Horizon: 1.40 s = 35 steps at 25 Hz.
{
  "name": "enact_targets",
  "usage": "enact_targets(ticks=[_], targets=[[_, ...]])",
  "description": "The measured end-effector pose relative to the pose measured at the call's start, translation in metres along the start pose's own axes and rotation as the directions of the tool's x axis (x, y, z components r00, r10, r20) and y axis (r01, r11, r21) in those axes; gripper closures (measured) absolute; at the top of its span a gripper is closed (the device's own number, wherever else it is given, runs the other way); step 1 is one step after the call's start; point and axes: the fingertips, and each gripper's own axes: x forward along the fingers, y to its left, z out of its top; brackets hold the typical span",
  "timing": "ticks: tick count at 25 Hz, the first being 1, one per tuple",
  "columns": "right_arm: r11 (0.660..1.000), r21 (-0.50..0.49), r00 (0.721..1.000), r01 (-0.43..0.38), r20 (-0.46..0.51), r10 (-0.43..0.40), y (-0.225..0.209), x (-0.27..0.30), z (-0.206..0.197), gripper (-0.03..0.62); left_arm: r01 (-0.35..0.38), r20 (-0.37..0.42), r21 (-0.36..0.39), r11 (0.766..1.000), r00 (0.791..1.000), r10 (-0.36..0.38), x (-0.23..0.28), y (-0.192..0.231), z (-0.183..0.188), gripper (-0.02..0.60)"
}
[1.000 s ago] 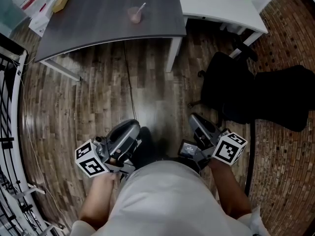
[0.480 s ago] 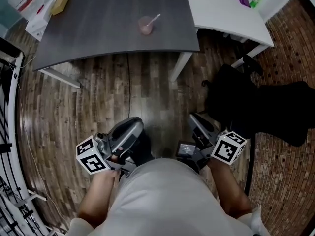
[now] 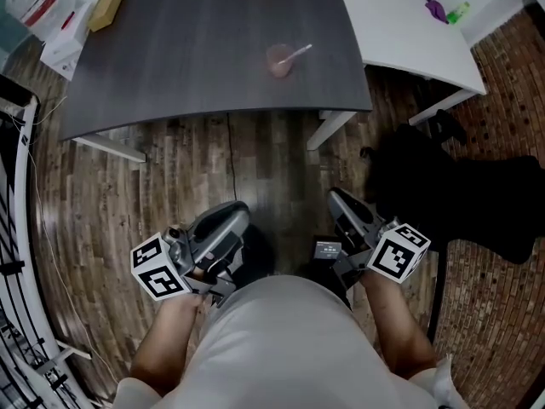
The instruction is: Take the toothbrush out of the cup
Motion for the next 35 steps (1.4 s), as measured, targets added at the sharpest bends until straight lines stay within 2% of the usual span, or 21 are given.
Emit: enact_targets(ticks=[11,17,24,35], targets=[[1.000,-0.019,0.999,0.024,0.026,-0.023,-0.001,0.036,0.015,0.577,-0.016,-0.008,-0.031,0.999,1.000,0.016,-0.008,0.032,0.022,0.531],[0.999,-0.042,0.999,0.026,0.022,-0.025,-0.022,0.053,0.036,0.577,-0.037,-0.002,-0.012,0.999,0.999,0.037,0.011,0.048,0.035,0.531],[0.995,-0.100,1.000,-0.005,-0.020,0.003,-0.046,0.088,0.066,0.577,-0.097,0.037,0.011,0.995,0.995,0.096,0.034,0.083,0.059,0.531],[0.983,-0.182,0.997,-0.011,-0.074,-0.002,-0.082,0.125,0.113,0.577,-0.112,0.063,0.030,0.993,0.992,0.110,0.086,0.107,0.086,0.531]])
